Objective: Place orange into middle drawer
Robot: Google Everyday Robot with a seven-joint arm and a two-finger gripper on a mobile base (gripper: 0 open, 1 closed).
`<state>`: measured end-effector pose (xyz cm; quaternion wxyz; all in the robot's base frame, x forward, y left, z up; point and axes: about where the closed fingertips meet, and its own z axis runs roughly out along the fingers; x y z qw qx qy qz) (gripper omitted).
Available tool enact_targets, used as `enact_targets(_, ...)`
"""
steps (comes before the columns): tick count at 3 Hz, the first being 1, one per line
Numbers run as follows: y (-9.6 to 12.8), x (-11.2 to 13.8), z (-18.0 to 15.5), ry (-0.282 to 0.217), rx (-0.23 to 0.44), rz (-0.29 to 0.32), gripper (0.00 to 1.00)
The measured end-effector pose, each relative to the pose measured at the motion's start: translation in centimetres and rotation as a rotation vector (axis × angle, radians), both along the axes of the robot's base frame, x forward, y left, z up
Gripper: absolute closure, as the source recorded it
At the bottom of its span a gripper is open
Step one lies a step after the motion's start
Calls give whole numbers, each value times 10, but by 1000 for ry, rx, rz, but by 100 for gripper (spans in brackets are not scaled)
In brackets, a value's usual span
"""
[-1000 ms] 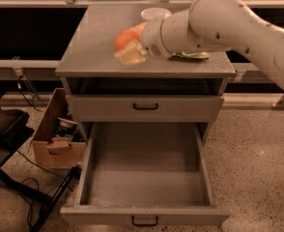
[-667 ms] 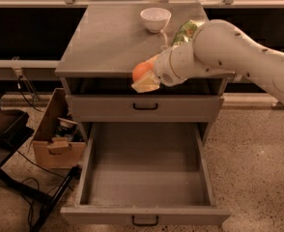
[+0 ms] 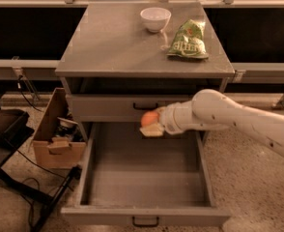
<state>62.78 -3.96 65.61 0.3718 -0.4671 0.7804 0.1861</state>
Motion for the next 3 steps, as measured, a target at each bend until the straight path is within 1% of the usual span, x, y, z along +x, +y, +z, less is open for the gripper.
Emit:
enact_targets(1, 0, -1, 0, 0, 0, 0, 100)
enact_targets(2, 15, -19, -76, 66, 75, 2, 100)
enact_targets(3, 21, -26, -103, 117, 89, 6, 100)
